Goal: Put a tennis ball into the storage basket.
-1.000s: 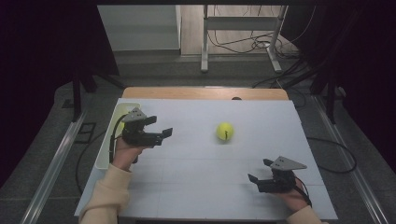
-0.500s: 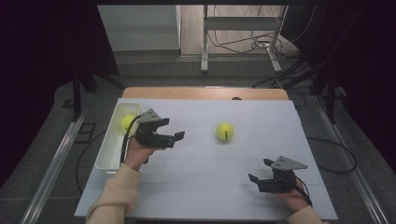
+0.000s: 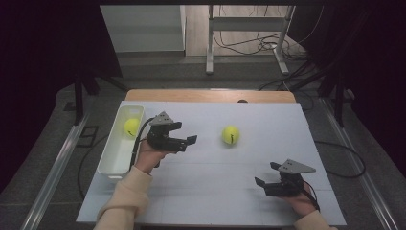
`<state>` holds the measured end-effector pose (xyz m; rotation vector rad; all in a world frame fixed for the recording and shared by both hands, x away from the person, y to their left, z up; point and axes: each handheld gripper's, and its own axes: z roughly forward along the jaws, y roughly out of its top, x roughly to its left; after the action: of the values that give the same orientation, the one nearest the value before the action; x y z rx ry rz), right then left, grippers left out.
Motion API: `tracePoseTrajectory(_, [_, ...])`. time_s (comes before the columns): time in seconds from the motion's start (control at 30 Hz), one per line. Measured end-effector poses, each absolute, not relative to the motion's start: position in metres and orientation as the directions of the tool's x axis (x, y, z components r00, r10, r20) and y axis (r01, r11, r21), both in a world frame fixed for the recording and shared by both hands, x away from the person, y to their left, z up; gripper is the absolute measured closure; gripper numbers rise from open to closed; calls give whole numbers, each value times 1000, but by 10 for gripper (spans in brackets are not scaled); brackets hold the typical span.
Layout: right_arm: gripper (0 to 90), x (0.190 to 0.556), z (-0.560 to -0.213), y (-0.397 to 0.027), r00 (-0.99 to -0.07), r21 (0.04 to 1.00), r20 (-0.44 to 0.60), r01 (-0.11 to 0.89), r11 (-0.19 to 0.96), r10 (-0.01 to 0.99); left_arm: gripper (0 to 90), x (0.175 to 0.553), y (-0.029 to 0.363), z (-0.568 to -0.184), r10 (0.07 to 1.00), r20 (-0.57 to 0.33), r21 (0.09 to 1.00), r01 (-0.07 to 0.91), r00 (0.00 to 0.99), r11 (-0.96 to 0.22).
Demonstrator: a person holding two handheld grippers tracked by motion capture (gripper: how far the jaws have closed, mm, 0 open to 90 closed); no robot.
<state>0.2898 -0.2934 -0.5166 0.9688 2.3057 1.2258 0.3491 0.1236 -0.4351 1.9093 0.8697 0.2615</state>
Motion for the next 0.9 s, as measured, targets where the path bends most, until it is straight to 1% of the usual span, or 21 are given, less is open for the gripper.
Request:
tracePoseTrajectory(0.57, [134,289,-517,-292,-709,826,-5,394,402,705,148,361,95,-442,649,-172,830,464,741,-308])
tracePoseTrajectory(0.77, [134,292,-517,-290,-716,825,0,395,405,698,144,365,83,-446,650,-155,816,467,744,-340])
tracePoseTrajectory(0.9, [134,293,-518,-289,-720,827,8,394,400,694,142,367,81,-447,650,-159,812,472,743,-342])
